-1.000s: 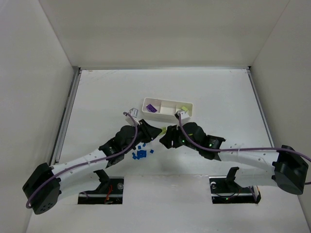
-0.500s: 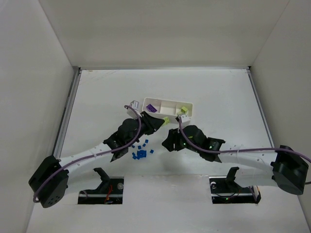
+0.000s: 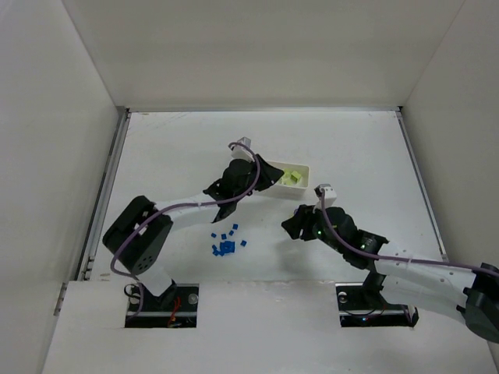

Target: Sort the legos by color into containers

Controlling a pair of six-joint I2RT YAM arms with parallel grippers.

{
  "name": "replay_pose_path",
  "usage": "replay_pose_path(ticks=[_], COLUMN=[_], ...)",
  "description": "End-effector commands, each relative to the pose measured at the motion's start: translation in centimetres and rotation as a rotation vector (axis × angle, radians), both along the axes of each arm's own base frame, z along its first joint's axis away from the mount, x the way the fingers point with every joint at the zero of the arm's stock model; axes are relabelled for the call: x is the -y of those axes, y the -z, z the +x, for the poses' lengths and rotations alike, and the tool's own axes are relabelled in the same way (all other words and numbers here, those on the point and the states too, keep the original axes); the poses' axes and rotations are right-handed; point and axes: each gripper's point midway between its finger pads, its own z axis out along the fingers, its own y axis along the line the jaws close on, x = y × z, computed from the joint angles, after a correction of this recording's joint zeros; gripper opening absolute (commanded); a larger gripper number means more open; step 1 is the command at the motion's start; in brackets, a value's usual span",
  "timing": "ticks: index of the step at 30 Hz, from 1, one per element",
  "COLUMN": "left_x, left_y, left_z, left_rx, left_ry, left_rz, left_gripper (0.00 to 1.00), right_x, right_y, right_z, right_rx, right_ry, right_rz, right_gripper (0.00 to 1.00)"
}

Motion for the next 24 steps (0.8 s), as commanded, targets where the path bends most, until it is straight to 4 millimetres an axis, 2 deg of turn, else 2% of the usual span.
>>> replay_pose_path(ticks=[1, 6, 11, 13, 15, 19, 21, 24], left_x=[2.4, 4.1, 5.2, 5.4, 5.2, 3.8, 2.5, -0.7], left_y=[-2.6, -1.4, -0.6, -0.7, -1.0, -2.5, -3.1, -3.4], left_z=[1.9, 3.7, 4.2, 4.1, 4.1, 4.2, 4.1, 3.9], left_rx=[0.067, 0.056, 0.045, 0.052, 0.071, 0.129, 0.148, 0.159], left_ry=[0.054, 0.064, 0.09, 0.099, 0.098, 0.072, 0.047, -0.022], left_rz=[-0.061, -0.037, -0.022, -0.01, 0.011, 0.055, 0.073, 0.106], left_gripper=[0.1, 0.11, 0.19, 0.25, 0.36, 0.54, 0.57, 0.55], right_x=[1.4, 2.9, 4.1, 4.4, 4.8, 5.9, 6.1, 5.5], right_y=[-0.7, -1.6, -2.3, -2.5, -3.1, -5.3, -6.0, -6.4], right_z=[0.8, 1.6, 2.3, 2.6, 3.2, 5.4, 6.9, 9.2], right_rx=[0.012, 0.032, 0.045, 0.048, 0.06, 0.104, 0.114, 0.127], right_ry=[0.083, 0.144, 0.186, 0.199, 0.22, 0.284, 0.311, 0.329], right_rz=[0.046, 0.081, 0.112, 0.116, 0.126, 0.128, 0.116, 0.09], right_gripper=[0.42, 0.42, 0.42, 0.42, 0.42, 0.42, 0.42, 0.43])
